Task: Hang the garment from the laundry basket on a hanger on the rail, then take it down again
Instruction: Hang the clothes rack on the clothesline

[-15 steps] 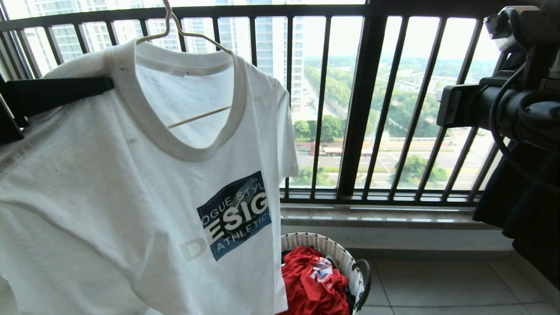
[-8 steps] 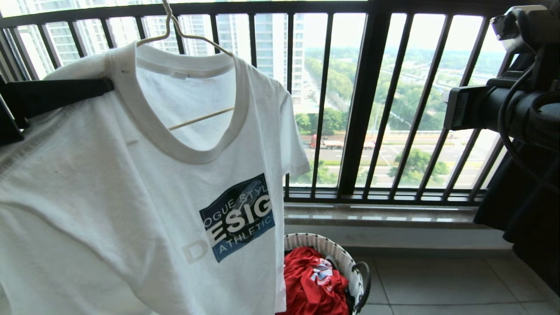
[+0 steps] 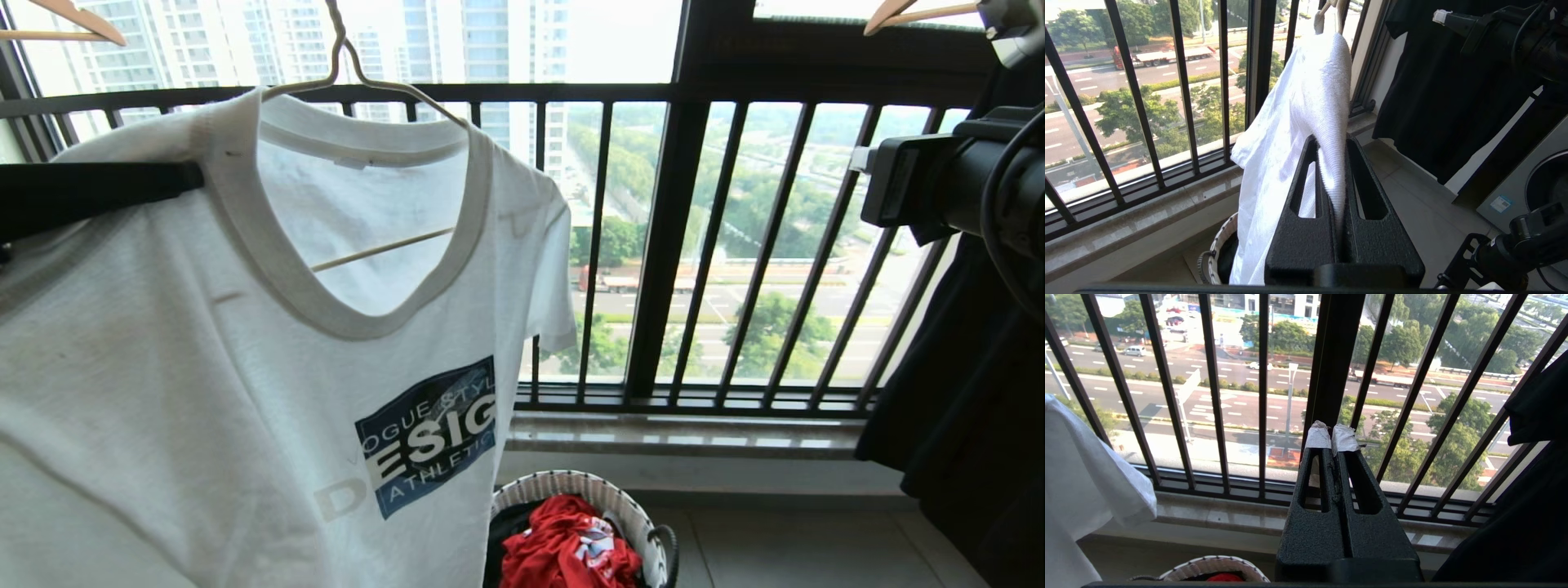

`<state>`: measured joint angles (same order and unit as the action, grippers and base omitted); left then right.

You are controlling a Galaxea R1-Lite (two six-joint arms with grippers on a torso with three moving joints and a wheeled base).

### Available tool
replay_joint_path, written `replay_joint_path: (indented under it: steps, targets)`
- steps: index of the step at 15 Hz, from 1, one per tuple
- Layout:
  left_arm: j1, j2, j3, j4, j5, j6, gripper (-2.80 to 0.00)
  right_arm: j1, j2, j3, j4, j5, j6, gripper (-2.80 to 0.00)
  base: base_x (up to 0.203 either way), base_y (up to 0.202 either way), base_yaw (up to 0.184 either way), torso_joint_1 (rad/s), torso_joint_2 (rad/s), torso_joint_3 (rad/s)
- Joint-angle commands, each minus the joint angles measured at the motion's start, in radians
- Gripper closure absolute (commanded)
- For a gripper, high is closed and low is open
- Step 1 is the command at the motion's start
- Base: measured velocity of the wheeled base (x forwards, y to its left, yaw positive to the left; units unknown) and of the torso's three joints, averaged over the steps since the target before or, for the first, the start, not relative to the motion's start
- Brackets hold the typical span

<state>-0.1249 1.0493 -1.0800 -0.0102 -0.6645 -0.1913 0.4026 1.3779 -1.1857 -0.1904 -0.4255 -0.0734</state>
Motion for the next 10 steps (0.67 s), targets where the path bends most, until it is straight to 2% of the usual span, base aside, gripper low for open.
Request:
replay_joint_path:
  steps: [1, 4, 8, 10]
  targets:
    - [-0.002, -0.005, -0.044, 0.068, -0.008, -0.001, 0.00, -0.001, -0.008, 0.000, -0.001, -0.002, 0.000, 0.00, 0.000, 0.000, 0.000, 0.154, -0.48, -0.313]
    - [-0.009, -0.008, -0.101, 0.184, -0.009, 0.004, 0.00, -0.001, -0.014, 0.000, -0.001, -0.001, 0.000, 0.00, 0.000, 0.000, 0.000, 0.181, -0.47, -0.307]
    - [-0.016, -0.020, -0.113, 0.211, -0.007, 0.004, 0.00, 0.001, -0.025, 0.002, -0.001, 0.001, -0.002, 0.00, 0.000, 0.000, 0.000, 0.191, -0.49, -0.302]
    - [-0.019, -0.033, -0.131, 0.266, -0.007, 0.033, 0.00, 0.001, -0.022, 0.005, -0.001, 0.001, -0.003, 0.00, 0.000, 0.000, 0.000, 0.211, -0.51, -0.304]
